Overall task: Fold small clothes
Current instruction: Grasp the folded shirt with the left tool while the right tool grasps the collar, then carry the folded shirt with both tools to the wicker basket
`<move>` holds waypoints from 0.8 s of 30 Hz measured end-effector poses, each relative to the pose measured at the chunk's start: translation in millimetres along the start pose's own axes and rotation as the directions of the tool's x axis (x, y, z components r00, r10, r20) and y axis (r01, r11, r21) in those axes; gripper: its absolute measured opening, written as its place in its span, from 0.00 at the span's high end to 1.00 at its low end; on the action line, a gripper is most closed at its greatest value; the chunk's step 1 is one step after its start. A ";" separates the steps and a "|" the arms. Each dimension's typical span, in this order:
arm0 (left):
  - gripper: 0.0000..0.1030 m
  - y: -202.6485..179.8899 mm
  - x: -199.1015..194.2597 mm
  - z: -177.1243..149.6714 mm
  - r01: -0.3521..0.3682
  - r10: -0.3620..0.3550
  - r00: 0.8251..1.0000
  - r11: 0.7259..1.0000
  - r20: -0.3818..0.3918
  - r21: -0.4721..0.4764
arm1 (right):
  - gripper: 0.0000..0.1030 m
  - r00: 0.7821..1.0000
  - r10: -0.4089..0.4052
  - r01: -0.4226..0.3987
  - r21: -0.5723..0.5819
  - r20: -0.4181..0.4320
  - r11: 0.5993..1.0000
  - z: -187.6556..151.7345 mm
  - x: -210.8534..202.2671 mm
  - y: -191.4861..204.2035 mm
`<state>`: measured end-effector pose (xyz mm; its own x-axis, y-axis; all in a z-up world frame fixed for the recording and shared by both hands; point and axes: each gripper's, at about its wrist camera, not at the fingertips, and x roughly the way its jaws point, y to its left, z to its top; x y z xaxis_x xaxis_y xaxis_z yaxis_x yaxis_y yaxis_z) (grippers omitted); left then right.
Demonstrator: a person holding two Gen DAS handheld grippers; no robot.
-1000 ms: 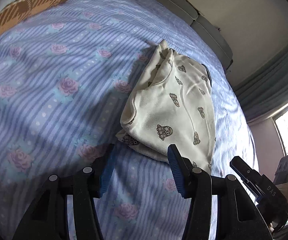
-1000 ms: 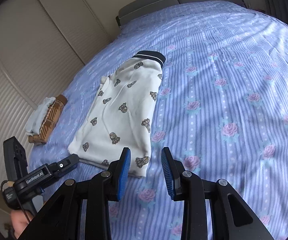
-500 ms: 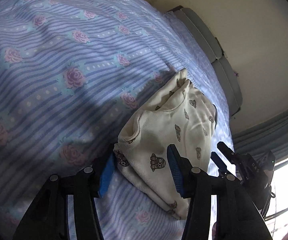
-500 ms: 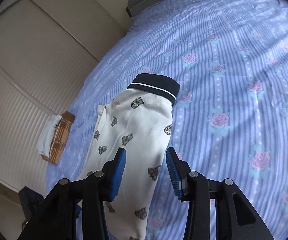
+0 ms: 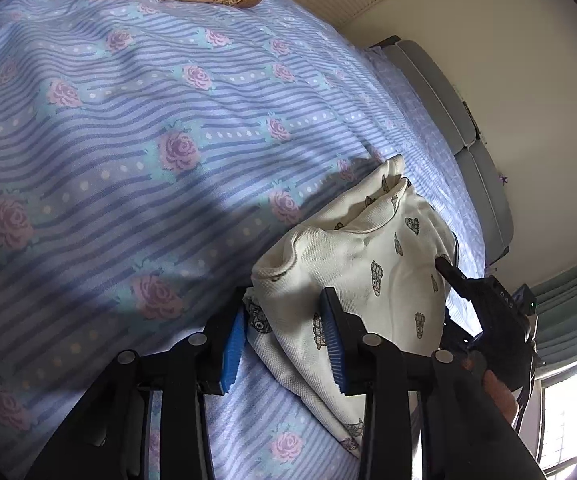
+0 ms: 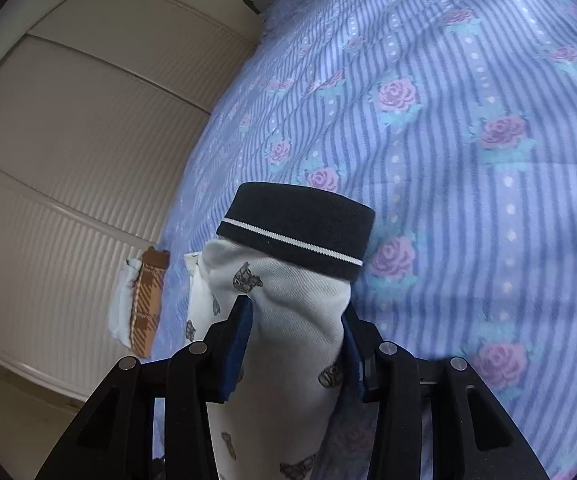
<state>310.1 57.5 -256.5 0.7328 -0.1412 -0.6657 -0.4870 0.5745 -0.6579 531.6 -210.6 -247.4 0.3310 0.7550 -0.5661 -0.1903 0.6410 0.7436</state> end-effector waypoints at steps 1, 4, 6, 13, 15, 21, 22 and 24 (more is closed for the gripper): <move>0.69 1.0 0.0 0.1 -0.001 0.001 1.000 1.000 0.004 0.003 | 0.58 1.000 -0.002 0.002 -0.012 0.000 1.000 0.4 2.7 2.9; 0.80 1.6 0.0 -1.1 0.011 -0.011 1.000 1.000 0.011 0.022 | 0.70 1.000 -0.006 0.006 -0.033 0.005 0.999 -1.6 3.0 7.4; 0.86 0.3 -0.6 -0.4 0.027 -0.027 1.000 0.999 0.000 0.046 | 0.78 1.000 0.007 -0.007 -0.017 0.014 1.000 -4.9 2.6 6.3; 0.87 -2.7 -14.0 9.9 0.067 -0.066 0.998 0.995 -0.010 0.078 | 0.85 0.997 0.025 -0.024 -0.013 0.076 1.000 -10.9 -24.2 18.1; 0.87 -3.1 -21.6 11.9 0.074 -0.074 0.997 0.994 -0.009 0.079 | 0.85 0.996 0.024 -0.022 -0.024 0.086 0.999 -12.1 -32.7 29.7; 0.87 -7.9 -50.6 28.5 0.114 -0.113 0.994 0.989 -0.014 0.091 | 0.85 0.994 0.001 0.004 -0.047 0.110 0.999 -17.9 -59.0 65.2; 0.87 -8.4 -56.9 32.2 0.122 -0.121 0.992 0.989 -0.021 0.089 | 0.85 0.993 -0.002 0.007 -0.049 0.117 0.999 -19.0 -63.5 73.1; 0.87 -10.3 -69.2 39.5 0.136 -0.134 0.991 0.987 -0.028 0.088 | 0.85 0.992 -0.003 0.010 -0.055 0.126 0.998 -21.3 -71.9 86.4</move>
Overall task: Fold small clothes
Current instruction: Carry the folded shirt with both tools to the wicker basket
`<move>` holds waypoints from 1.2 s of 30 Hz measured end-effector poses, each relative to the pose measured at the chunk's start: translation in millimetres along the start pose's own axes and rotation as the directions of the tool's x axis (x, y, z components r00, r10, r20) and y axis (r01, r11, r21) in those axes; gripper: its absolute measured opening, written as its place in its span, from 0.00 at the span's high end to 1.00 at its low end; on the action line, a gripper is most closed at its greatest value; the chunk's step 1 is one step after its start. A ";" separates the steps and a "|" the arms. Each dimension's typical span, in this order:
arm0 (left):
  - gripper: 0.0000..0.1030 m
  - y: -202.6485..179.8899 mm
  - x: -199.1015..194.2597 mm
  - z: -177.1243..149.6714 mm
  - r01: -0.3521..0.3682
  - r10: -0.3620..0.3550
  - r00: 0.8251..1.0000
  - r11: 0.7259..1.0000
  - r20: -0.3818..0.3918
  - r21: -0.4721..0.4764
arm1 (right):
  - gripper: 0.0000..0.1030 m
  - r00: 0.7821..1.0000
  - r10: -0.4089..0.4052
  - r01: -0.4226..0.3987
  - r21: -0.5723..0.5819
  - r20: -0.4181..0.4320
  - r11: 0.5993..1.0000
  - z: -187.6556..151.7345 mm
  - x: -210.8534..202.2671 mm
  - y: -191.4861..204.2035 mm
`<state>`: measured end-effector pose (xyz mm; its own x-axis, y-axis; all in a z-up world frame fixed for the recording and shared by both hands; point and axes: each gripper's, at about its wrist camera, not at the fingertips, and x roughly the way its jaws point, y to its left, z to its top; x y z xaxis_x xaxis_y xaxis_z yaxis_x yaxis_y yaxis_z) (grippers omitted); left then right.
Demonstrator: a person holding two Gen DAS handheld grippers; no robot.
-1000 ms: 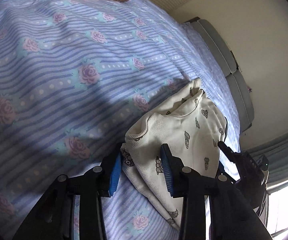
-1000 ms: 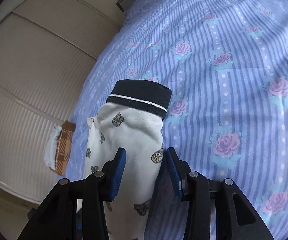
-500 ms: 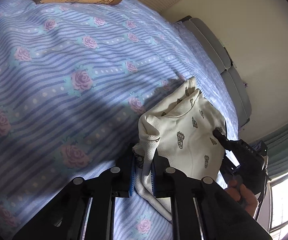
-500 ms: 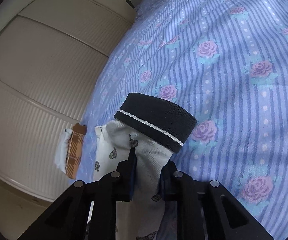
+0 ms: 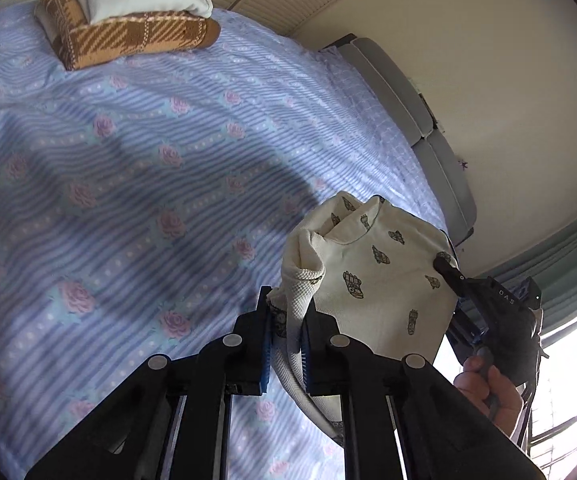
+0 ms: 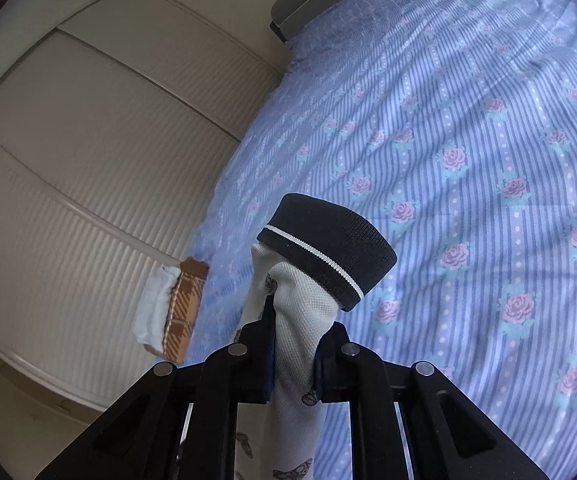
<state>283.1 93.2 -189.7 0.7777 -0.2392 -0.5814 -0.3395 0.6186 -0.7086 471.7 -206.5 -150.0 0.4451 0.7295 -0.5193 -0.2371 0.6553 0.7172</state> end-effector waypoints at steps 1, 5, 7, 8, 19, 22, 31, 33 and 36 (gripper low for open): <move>0.87 -0.2 -5.8 3.3 0.004 -0.004 1.000 1.000 0.001 0.001 | 0.86 1.000 -0.002 0.002 -0.005 0.003 1.000 -0.8 -3.3 7.9; 0.87 1.8 -35.3 21.8 0.023 -0.023 1.000 1.000 0.015 0.003 | 0.86 1.000 -0.001 0.002 -0.040 0.008 0.999 -2.7 -8.7 46.8; 0.87 6.1 -50.0 34.1 0.029 -0.029 0.999 1.000 0.027 -0.001 | 0.86 1.000 0.005 -0.005 -0.063 0.008 0.998 -2.1 -7.7 69.6; 0.87 7.8 -56.4 39.8 0.031 -0.031 0.999 1.000 0.031 -0.005 | 0.85 1.000 0.011 -0.011 -0.074 0.007 0.997 -1.7 -5.4 81.9; 0.87 55.0 -137.7 163.7 0.014 -0.007 0.985 0.999 0.174 -0.034 | 0.86 0.992 0.113 -0.122 -0.191 -0.057 0.974 17.2 88.1 231.2; 0.87 68.0 -166.0 215.7 -0.006 0.011 0.970 1.000 0.243 -0.022 | 0.86 0.984 0.163 -0.176 -0.228 -0.075 0.958 29.3 128.7 282.0; 0.87 137.5 -172.6 323.2 -0.097 0.105 0.937 0.994 0.332 -0.040 | 0.86 0.953 0.269 -0.297 -0.255 -0.138 0.920 43.7 264.8 376.3; 0.87 162.6 -151.3 328.4 -0.112 0.128 0.947 0.991 0.295 -0.072 | 0.86 0.956 0.242 -0.277 -0.234 -0.167 0.932 36.7 298.1 365.7; 0.87 197.0 -113.8 322.1 -0.131 0.155 0.962 0.985 0.224 -0.116 | 0.86 0.962 0.176 -0.216 -0.183 -0.210 0.959 23.6 343.4 330.8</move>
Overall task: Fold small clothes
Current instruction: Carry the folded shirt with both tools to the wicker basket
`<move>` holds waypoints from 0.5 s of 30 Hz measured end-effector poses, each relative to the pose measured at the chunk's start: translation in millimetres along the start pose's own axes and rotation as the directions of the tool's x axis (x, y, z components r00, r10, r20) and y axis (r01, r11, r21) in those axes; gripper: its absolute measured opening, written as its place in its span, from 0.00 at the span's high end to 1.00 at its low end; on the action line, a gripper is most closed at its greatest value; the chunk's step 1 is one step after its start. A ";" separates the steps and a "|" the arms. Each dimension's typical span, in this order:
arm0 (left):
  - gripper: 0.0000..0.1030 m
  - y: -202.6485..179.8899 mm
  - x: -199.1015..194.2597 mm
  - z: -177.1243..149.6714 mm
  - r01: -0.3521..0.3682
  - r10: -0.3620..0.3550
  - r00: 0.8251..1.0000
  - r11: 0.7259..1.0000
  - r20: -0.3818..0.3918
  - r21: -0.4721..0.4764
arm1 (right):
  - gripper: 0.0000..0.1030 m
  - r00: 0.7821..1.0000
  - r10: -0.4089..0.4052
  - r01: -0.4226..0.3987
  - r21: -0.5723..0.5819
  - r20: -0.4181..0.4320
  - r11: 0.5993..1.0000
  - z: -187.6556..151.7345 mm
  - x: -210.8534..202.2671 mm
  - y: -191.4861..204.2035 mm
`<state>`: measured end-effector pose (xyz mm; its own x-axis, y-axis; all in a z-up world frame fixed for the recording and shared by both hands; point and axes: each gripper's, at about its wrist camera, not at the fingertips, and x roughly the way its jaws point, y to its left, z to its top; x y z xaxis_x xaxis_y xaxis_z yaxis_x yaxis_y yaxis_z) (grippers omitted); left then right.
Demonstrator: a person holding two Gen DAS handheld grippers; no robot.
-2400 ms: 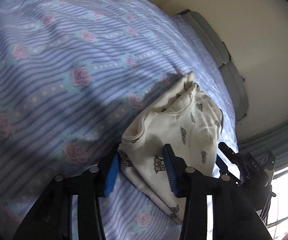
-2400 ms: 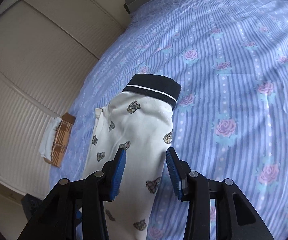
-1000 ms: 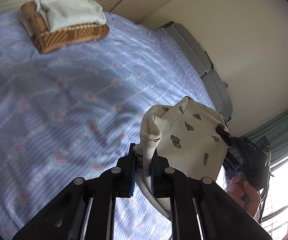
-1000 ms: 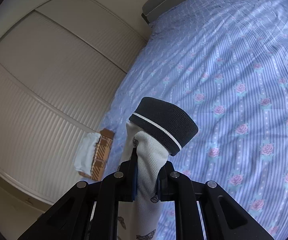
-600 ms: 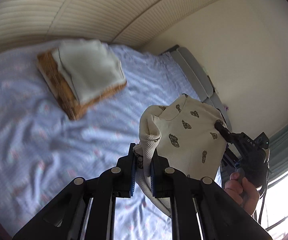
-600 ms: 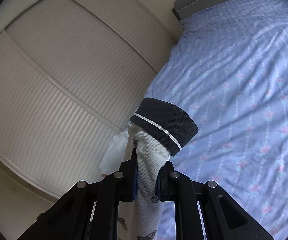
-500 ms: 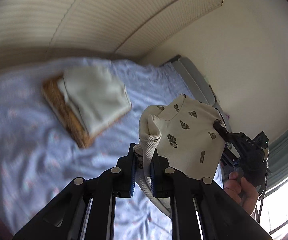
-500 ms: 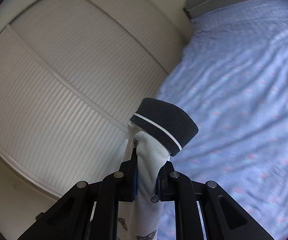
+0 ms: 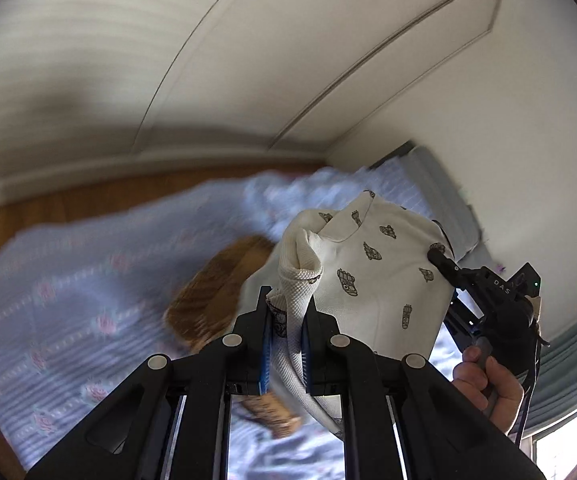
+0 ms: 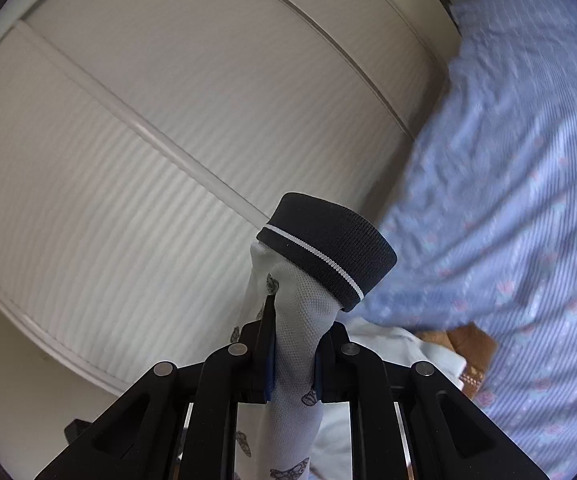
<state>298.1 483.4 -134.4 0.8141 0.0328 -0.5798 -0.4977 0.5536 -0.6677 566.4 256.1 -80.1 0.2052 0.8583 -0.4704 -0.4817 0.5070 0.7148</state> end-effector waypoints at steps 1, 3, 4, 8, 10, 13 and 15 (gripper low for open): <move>0.87 9.1 10.6 -7.0 -0.008 0.008 1.000 1.000 -0.023 -0.011 | 0.86 1.000 -0.016 0.017 0.034 -0.020 0.999 -7.9 10.9 -18.3; 0.87 20.2 23.1 -17.6 -0.020 0.018 0.998 1.000 -0.055 -0.024 | 0.85 0.998 -0.043 0.047 0.088 -0.043 0.995 -17.4 25.2 -47.4; 0.87 23.3 27.1 -22.4 -0.026 0.025 0.998 1.000 -0.056 -0.016 | 0.85 0.997 -0.055 0.060 0.108 -0.048 0.992 -20.8 30.0 -59.9; 0.86 25.6 32.0 -27.4 -0.030 0.031 0.999 0.999 -0.037 0.022 | 0.85 0.996 -0.075 0.080 0.099 -0.052 0.992 -30.9 41.1 -75.6; 0.83 24.9 31.0 -26.8 -0.034 0.036 0.999 0.999 -0.034 0.035 | 0.83 0.993 -0.109 0.112 0.049 -0.051 0.993 -32.6 39.8 -71.3; 0.63 20.4 24.8 -26.6 -0.065 0.066 0.998 0.996 -0.019 0.067 | 0.71 0.981 -0.190 0.189 -0.035 -0.046 0.981 -34.5 38.3 -58.5; 0.55 14.2 13.3 -29.4 -0.096 0.093 0.995 0.989 0.026 0.113 | 0.62 0.966 -0.256 0.251 -0.113 -0.025 0.961 -35.4 32.0 -46.5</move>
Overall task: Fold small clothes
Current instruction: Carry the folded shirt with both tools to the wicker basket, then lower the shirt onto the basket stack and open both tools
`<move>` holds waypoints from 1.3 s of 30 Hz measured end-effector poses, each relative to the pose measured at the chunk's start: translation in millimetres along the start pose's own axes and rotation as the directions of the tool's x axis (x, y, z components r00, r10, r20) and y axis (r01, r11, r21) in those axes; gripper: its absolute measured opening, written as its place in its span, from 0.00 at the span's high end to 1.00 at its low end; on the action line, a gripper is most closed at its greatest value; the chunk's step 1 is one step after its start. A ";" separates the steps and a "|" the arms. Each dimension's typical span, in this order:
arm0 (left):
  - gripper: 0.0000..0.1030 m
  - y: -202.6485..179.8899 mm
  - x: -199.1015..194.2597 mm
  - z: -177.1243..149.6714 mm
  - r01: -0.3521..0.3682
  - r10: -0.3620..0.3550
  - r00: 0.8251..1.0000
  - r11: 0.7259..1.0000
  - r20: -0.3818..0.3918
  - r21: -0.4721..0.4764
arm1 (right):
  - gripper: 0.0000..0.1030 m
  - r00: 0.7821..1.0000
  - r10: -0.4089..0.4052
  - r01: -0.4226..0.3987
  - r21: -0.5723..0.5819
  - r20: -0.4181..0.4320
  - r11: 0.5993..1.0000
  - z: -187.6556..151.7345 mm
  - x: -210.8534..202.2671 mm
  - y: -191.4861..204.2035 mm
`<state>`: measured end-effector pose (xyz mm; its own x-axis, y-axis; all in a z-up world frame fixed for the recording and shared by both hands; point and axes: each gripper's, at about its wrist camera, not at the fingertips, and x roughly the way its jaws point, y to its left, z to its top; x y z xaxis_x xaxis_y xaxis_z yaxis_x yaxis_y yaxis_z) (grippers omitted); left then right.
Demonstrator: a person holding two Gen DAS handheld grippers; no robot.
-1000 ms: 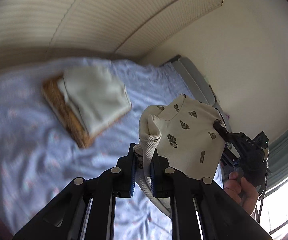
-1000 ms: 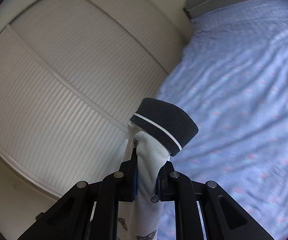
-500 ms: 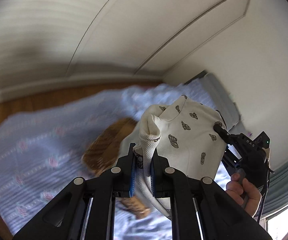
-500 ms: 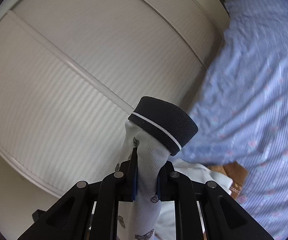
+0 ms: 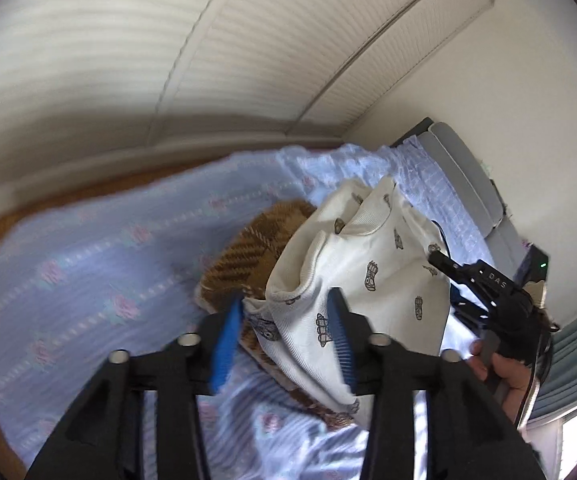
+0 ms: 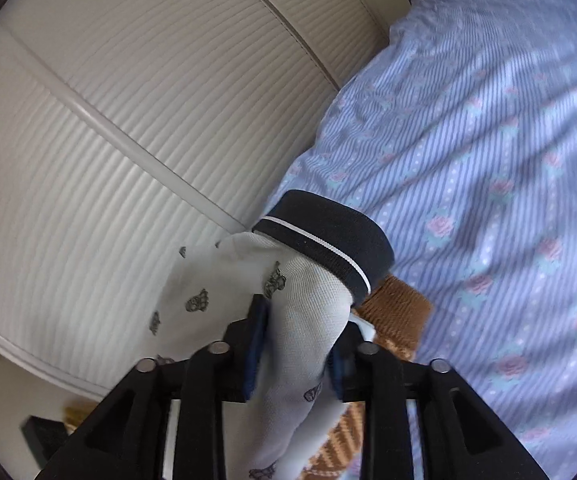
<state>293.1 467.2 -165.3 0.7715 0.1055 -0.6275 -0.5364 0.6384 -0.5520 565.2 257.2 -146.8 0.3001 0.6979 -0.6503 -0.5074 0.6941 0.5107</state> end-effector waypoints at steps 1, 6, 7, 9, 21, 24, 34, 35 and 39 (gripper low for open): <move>0.50 -4.5 -8.1 -1.5 -0.016 0.015 0.999 0.999 0.031 0.035 | 0.61 1.000 -0.025 0.025 -0.045 0.017 0.999 -4.3 -6.4 2.3; 0.32 -32.7 -36.0 -15.4 -0.072 0.036 0.987 0.972 0.157 0.226 | 0.35 0.980 -0.096 0.143 -0.277 0.177 0.950 -20.8 -35.6 23.9; 0.29 -38.4 -36.3 -17.9 -0.062 0.020 0.986 0.965 0.163 0.255 | 0.33 0.976 -0.077 0.140 -0.317 0.202 0.938 -24.4 -41.3 27.8; 0.28 -49.6 -33.1 -22.7 -0.029 -0.022 0.987 0.949 0.157 0.313 | 0.32 0.976 -0.028 0.113 -0.390 0.217 0.914 -29.2 -45.6 34.0; 0.17 -56.4 30.3 -29.3 -0.021 0.007 0.999 0.904 0.035 0.428 | 0.32 0.999 0.009 0.020 -0.523 0.053 0.852 -32.2 0.3 40.8; 0.16 -54.8 35.8 -28.9 -0.031 0.015 0.999 0.900 0.041 0.434 | 0.30 0.998 0.018 0.015 -0.520 0.058 0.854 -40.8 4.6 39.0; 0.16 -76.9 -31.7 -42.1 0.005 -0.027 0.999 0.897 0.045 0.442 | 0.30 0.977 -0.011 0.119 -0.502 0.213 0.857 -64.5 -76.2 57.9; 0.15 -81.4 -42.2 -45.9 0.011 -0.036 0.998 0.892 0.045 0.452 | 0.30 0.971 -0.020 0.138 -0.497 0.236 0.857 -69.9 -91.9 61.0; 0.10 -100.5 -92.3 -66.1 0.065 -0.090 0.996 0.871 0.028 0.486 | 0.28 0.939 -0.078 0.235 -0.458 0.336 0.857 -106.5 -166.1 66.8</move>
<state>253.1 342.9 -88.3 0.8260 0.0687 -0.5595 -0.2505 0.9338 -0.2553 395.4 168.8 -64.5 0.5926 0.6603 -0.4613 -0.7344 0.6782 0.0273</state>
